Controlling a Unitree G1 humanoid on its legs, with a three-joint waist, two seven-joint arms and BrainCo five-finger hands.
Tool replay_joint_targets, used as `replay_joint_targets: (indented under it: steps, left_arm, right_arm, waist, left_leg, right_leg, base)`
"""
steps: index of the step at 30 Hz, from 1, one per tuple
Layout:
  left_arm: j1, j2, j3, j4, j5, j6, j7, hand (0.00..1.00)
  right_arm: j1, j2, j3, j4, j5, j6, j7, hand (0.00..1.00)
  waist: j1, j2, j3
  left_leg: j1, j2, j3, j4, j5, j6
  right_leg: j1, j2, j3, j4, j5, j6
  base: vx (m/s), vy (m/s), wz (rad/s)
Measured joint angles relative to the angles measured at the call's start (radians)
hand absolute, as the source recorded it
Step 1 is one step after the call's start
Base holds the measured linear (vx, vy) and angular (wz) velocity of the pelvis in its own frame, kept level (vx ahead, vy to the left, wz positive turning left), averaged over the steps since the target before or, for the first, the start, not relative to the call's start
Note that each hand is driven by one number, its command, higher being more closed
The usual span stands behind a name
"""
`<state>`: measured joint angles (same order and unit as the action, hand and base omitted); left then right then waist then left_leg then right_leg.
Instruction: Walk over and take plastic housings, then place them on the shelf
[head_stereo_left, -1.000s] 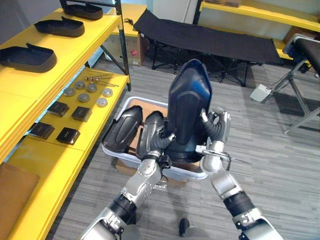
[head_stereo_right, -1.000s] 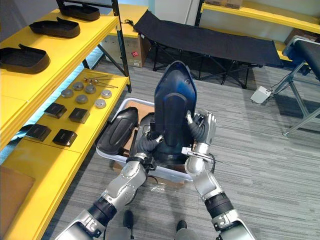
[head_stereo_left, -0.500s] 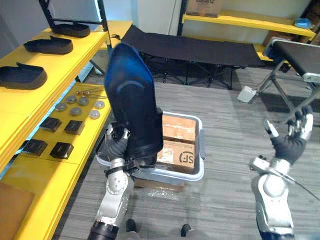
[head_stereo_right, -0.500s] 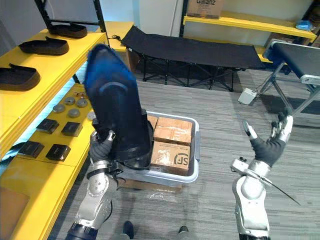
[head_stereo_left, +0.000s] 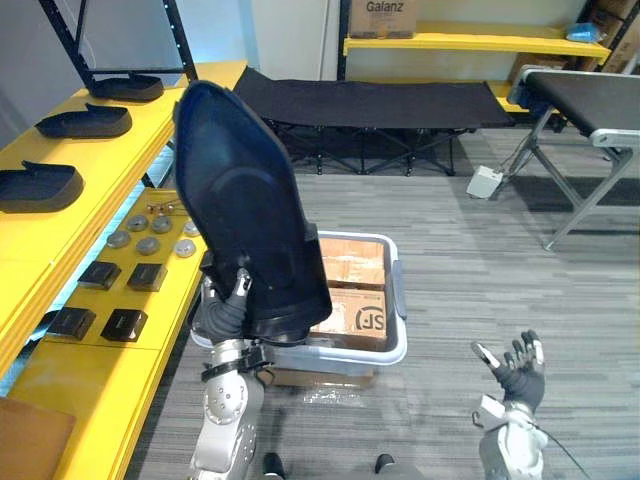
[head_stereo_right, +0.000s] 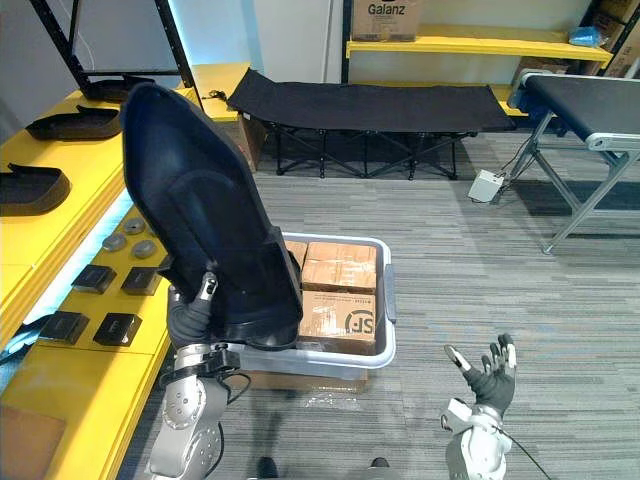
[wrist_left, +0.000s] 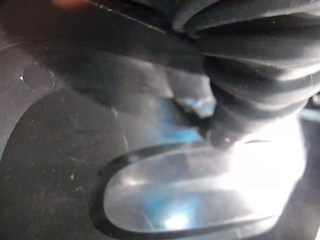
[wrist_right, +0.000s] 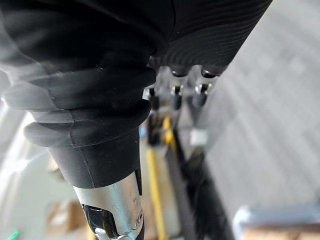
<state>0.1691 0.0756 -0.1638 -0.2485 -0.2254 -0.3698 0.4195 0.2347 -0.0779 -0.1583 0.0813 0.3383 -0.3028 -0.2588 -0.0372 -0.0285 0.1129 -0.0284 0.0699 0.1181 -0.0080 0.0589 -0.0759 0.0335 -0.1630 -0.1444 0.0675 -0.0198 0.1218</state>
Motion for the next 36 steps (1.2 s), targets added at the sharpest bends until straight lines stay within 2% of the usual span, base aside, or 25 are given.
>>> replay_joint_targets:
  steps: [2,4,6,8,9,10,11,13,14,16,17,19,21,22,23,24,25,29,31,32,33,34,36]
  left_arm:
    - [0.014,-0.006,0.061,-0.047,0.014,0.002,0.027,1.0]
    - [0.063,-0.019,0.162,-0.115,0.036,0.004,0.053,1.0]
    - [0.125,-0.043,0.241,-0.172,0.035,0.003,0.056,1.0]
    - [0.17,-0.058,0.295,-0.195,-0.002,0.0,0.018,1.0]
    - [0.183,-0.06,0.303,-0.194,-0.05,0.0,-0.031,1.0]
    - [0.187,-0.064,0.305,-0.186,-0.103,-0.002,-0.092,1.0]
    - [0.186,-0.063,0.299,-0.172,-0.13,-0.009,-0.124,1.0]
    - [0.164,-0.055,0.26,-0.125,-0.184,-0.046,-0.17,1.0]
    - [0.15,-0.054,0.239,-0.11,-0.199,-0.048,-0.175,1.0]
    - [0.122,-0.05,0.19,-0.07,-0.202,-0.046,-0.174,1.0]
    - [0.106,-0.033,0.17,-0.058,-0.198,-0.038,-0.174,1.0]
    - [0.087,-0.015,0.147,-0.056,-0.183,-0.036,-0.172,1.0]
    - [0.085,-0.001,0.154,-0.052,-0.157,-0.034,-0.16,1.0]
    - [0.091,-0.003,0.168,-0.052,-0.156,-0.026,-0.156,1.0]
    - [0.096,-0.005,0.178,-0.052,-0.156,-0.024,-0.155,1.0]
    - [0.111,-0.006,0.205,-0.056,-0.157,-0.023,-0.153,1.0]
    - [0.116,-0.007,0.229,-0.065,-0.157,-0.023,-0.152,1.0]
    - [0.151,-0.014,0.265,-0.086,-0.143,-0.023,-0.149,1.0]
    - [0.186,-0.033,0.282,-0.135,-0.081,-0.03,-0.122,1.0]
    - [0.189,-0.037,0.287,-0.145,-0.073,-0.032,-0.12,1.0]
    - [0.186,-0.044,0.301,-0.161,-0.059,-0.033,-0.116,1.0]
    - [0.179,-0.045,0.309,-0.163,-0.032,-0.035,-0.112,1.0]
    - [0.173,-0.041,0.312,-0.169,0.04,-0.035,-0.111,1.0]
  right_arm:
    - [-0.04,-0.005,0.016,0.027,0.002,-0.002,0.02,0.0]
    - [-0.053,-0.004,0.062,0.046,0.018,0.001,0.045,0.0]
    - [-0.062,-0.001,0.099,0.057,0.044,0.007,0.066,0.0]
    - [-0.064,0.003,0.1,0.056,0.051,0.017,0.073,0.0]
    - [-0.066,-0.005,0.086,0.056,0.049,0.021,0.067,0.0]
    - [-0.069,-0.009,0.064,0.056,0.04,0.024,0.057,0.0]
    - [-0.077,-0.013,0.051,0.056,0.038,0.025,0.049,0.0]
    - [-0.099,-0.033,0.043,0.055,0.015,0.024,0.028,0.0]
    - [-0.105,-0.039,0.042,0.055,0.002,0.023,0.022,0.0]
    - [-0.123,-0.033,0.053,0.055,-0.024,0.023,0.016,0.0]
    - [-0.131,-0.023,0.071,0.044,-0.059,0.008,-0.009,0.0]
    - [-0.13,-0.02,0.072,-0.001,-0.062,-0.026,-0.029,0.0]
    - [-0.131,-0.027,0.071,-0.046,-0.066,-0.046,-0.029,0.0]
    - [-0.132,-0.038,0.072,-0.075,-0.079,-0.047,-0.02,0.0]
    - [-0.136,-0.044,0.074,-0.082,-0.079,-0.047,-0.012,0.0]
    - [-0.146,-0.044,0.076,-0.083,-0.077,-0.045,0.015,0.0]
    - [-0.149,-0.043,0.079,-0.085,-0.077,-0.045,0.036,0.0]
    - [-0.148,-0.041,0.118,-0.089,-0.08,-0.04,0.04,0.0]
    - [-0.15,-0.021,0.132,-0.089,-0.077,-0.072,0.04,0.0]
    - [-0.151,-0.014,0.141,-0.089,-0.077,-0.081,0.04,0.0]
    - [-0.155,-0.005,0.148,-0.089,-0.077,-0.094,0.04,0.0]
    - [-0.158,-0.001,0.157,-0.091,-0.077,-0.096,0.04,0.0]
    - [-0.161,-0.002,0.158,-0.1,-0.077,-0.096,0.04,0.0]
  waist:
    - [0.012,0.002,0.005]
    - [0.05,0.007,0.018]
    - [0.072,0.01,0.036]
    - [0.085,0.017,0.052]
    - [0.083,0.021,0.063]
    - [0.086,0.027,0.069]
    - [0.083,0.028,0.07]
    - [0.071,0.026,0.072]
    - [0.071,0.027,0.073]
    - [0.076,0.02,0.08]
    - [0.075,0.007,0.098]
    - [0.078,0.0,0.126]
    - [0.079,0.0,0.153]
    - [0.084,0.009,0.16]
    - [0.086,0.016,0.165]
    - [0.086,0.023,0.167]
    - [0.088,0.023,0.17]
    - [0.108,0.025,0.178]
    - [0.145,0.024,0.181]
    - [0.152,0.022,0.181]
    - [0.162,0.016,0.183]
    - [0.156,0.016,0.183]
    - [0.136,0.016,0.182]
  left_leg:
    - [-0.01,-0.01,-0.056,-0.004,0.01,0.0]
    - [-0.01,-0.03,-0.142,-0.037,0.036,-0.004]
    - [-0.013,-0.043,-0.202,-0.071,0.062,-0.001]
    - [-0.064,-0.037,-0.14,-0.066,0.054,0.014]
    - [-0.099,-0.013,-0.016,-0.032,0.049,0.046]
    - [-0.134,0.02,0.152,0.012,0.029,0.103]
    - [-0.145,0.049,0.287,0.038,0.01,0.13]
    - [-0.148,0.097,0.498,0.095,0.015,0.14]
    - [-0.153,0.1,0.502,0.109,0.029,0.14]
    - [-0.163,0.101,0.497,0.173,0.012,0.135]
    - [-0.165,0.132,0.512,0.26,-0.032,0.121]
    - [-0.168,0.173,0.514,0.357,-0.088,0.108]
    - [-0.202,0.186,0.358,0.461,-0.105,0.088]
    - [-0.22,0.181,0.245,0.499,-0.124,0.062]
    - [-0.22,0.18,0.206,0.507,-0.137,0.045]
    - [-0.218,0.176,0.165,0.502,-0.164,0.006]
    - [-0.22,0.175,0.164,0.493,-0.185,-0.01]
    - [-0.248,0.158,0.143,0.514,-0.208,-0.001]
    - [-0.276,0.157,0.129,0.589,-0.255,0.009]
    - [-0.283,0.154,0.128,0.61,-0.271,0.013]
    - [-0.287,0.136,0.125,0.638,-0.308,0.022]
    - [-0.284,0.109,0.103,0.654,-0.331,0.037]
    - [-0.251,0.074,0.068,0.62,-0.341,0.059]
  right_leg:
    - [0.021,-0.006,-0.058,0.004,-0.01,0.003]
    - [0.059,-0.018,-0.152,0.02,-0.038,0.007]
    - [0.093,-0.025,-0.24,0.031,-0.059,0.011]
    - [0.134,-0.033,-0.367,0.023,-0.067,0.02]
    - [0.161,-0.037,-0.462,0.022,-0.067,0.02]
    - [0.184,-0.044,-0.55,0.027,-0.068,0.021]
    - [0.197,-0.055,-0.606,0.046,-0.075,0.029]
    - [0.213,-0.096,-0.663,0.122,-0.118,0.047]
    - [0.217,-0.106,-0.662,0.141,-0.128,0.055]
    - [0.219,-0.128,-0.642,0.18,-0.132,0.053]
    - [0.225,-0.138,-0.617,0.191,-0.132,0.054]
    - [0.229,-0.139,-0.574,0.186,-0.131,0.055]
    - [0.223,-0.141,-0.512,0.179,-0.132,0.056]
    - [0.209,-0.139,-0.46,0.169,-0.132,0.056]
    - [0.203,-0.135,-0.44,0.163,-0.132,0.056]
    - [0.187,-0.132,-0.411,0.154,-0.137,0.066]
    - [0.171,-0.136,-0.395,0.153,-0.143,0.098]
    - [0.16,-0.152,-0.403,0.173,-0.172,0.105]
    - [0.175,-0.158,-0.412,0.173,-0.176,0.108]
    - [0.181,-0.165,-0.418,0.174,-0.179,0.104]
    - [0.195,-0.182,-0.426,0.199,-0.178,0.083]
    - [0.181,-0.211,-0.394,0.284,-0.143,0.046]
    - [0.124,-0.226,-0.281,0.437,-0.036,-0.076]
  base:
    - [0.0,-0.011,0.81]
    - [0.01,-0.017,1.13]
    - [0.0,-0.032,1.45]
    - [-0.01,-0.001,1.95]
    - [0.01,0.061,2.37]
    - [0.02,0.078,2.54]
    - [0.05,0.102,2.19]
    - [0.1,0.127,1.54]
    - [0.11,0.115,0.91]
    - [0.07,0.1,0.08]
    - [0.04,0.092,-0.44]
    - [0.02,0.097,-0.73]
    - [-0.02,0.081,-0.94]
    - [-0.03,0.089,-0.87]
    - [-0.03,0.138,-0.98]
    - [-0.04,0.135,-0.66]
    - [-0.05,0.124,-0.45]
    - [-0.07,0.095,0.12]
    - [0.01,0.111,0.17]
    - [0.11,0.174,0.19]
    - [0.21,0.274,0.41]
    - [0.24,0.313,0.65]
    - [0.26,0.29,0.81]
